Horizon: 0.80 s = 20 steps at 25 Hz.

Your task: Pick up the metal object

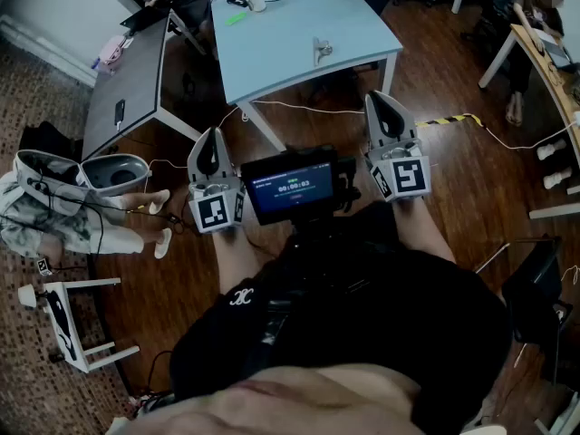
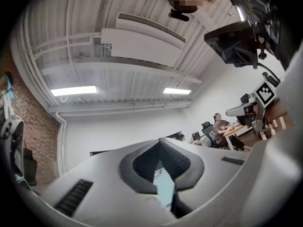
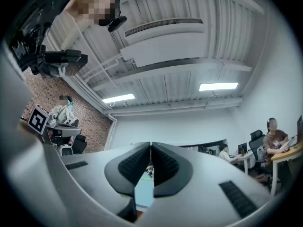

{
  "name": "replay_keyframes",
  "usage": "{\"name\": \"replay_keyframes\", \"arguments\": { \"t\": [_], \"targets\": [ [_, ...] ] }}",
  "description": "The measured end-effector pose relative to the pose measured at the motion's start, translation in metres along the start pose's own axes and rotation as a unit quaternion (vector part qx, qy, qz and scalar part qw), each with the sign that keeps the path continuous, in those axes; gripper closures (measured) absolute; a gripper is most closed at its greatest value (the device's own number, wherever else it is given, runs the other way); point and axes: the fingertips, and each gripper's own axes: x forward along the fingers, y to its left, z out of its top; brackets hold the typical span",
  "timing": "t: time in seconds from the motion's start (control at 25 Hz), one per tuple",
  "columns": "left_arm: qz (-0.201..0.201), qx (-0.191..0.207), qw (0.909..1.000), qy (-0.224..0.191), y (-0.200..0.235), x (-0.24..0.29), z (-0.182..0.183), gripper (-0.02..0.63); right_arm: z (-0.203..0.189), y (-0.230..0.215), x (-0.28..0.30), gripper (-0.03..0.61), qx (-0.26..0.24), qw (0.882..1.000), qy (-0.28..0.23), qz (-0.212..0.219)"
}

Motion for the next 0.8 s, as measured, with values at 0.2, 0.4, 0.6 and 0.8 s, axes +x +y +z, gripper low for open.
{"name": "replay_keyframes", "arguments": {
  "t": [0.2,0.4,0.6,0.8],
  "targets": [
    [0.003,-0.017,0.9998,0.007,0.017,0.004,-0.019,0.603,-0.003,0.004,0.019,0.58,-0.003,1.0,0.0,-0.001],
    [-0.003,-0.01,0.9999,0.013,0.018,0.014,-0.032,0.603,-0.019,0.006,0.031,0.58,0.0,1.0,0.006,0.006],
    [-0.004,0.003,0.9996,0.028,0.01,0.037,-0.044,0.603,-0.039,-0.014,0.05,0.58,0.014,1.0,0.004,0.01],
    [0.01,0.0,0.9995,0.03,0.01,0.108,-0.073,0.606,-0.076,-0.06,0.111,0.568,0.027,0.999,-0.007,0.016]
  ]
}}
